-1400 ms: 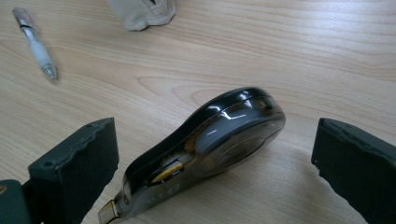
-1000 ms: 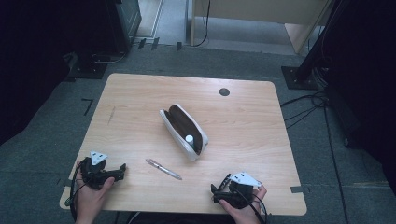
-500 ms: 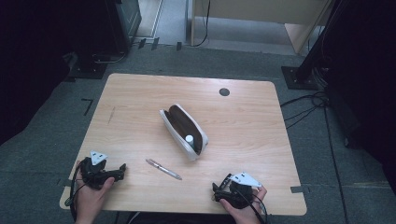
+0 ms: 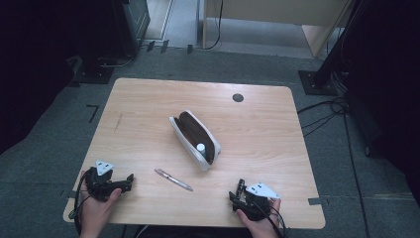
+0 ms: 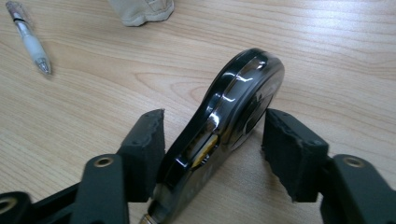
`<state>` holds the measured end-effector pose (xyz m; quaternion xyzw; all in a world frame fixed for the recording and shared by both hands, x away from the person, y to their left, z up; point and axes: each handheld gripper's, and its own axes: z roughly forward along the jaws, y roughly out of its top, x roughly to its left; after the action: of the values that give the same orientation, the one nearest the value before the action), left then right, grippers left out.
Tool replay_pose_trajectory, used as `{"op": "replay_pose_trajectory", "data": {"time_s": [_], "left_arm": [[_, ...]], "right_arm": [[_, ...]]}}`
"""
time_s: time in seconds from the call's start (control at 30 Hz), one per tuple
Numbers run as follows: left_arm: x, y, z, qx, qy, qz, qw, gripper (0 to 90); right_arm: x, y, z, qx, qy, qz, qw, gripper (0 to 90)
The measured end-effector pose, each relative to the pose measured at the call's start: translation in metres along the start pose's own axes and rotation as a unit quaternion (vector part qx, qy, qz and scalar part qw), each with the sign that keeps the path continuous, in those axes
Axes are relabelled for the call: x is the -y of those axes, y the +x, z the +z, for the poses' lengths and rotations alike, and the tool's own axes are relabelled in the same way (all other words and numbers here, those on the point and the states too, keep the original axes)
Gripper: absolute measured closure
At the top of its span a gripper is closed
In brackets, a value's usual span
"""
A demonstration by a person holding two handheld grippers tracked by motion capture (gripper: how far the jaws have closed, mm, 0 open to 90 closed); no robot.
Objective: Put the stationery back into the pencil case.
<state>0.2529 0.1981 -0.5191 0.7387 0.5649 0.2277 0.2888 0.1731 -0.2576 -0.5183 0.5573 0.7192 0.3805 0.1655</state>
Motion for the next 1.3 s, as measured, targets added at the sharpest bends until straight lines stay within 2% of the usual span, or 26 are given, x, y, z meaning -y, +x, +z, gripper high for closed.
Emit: {"op": "replay_pose_trajectory", "data": {"time_s": [0.23,0.57,0.7,0.9,1.3], "left_arm": [[0.000,0.000,0.000,0.000,0.000,0.000,1.0000,0.0],[0.000,0.000,0.000,0.000,0.000,0.000,1.0000,0.0],[0.000,0.000,0.000,0.000,0.000,0.000,1.0000,0.0],[0.000,0.000,0.000,0.000,0.000,0.000,1.0000,0.0],[0.000,0.000,0.000,0.000,0.000,0.000,1.0000,0.0]], "right_arm": [[0.001,-0.003,0.000,-0.001,-0.004,-0.005,1.0000,54.7],[-0.001,-0.011,0.002,-0.036,-0.006,-0.019,0.9992,72.5],[-0.003,-0.014,0.004,-0.045,-0.001,-0.039,0.9982,73.0],[-0.001,-0.017,0.001,-0.059,-0.002,-0.038,0.9975,65.2],[0.008,-0.022,-0.010,-0.064,0.001,-0.057,0.9963,63.0]]}}
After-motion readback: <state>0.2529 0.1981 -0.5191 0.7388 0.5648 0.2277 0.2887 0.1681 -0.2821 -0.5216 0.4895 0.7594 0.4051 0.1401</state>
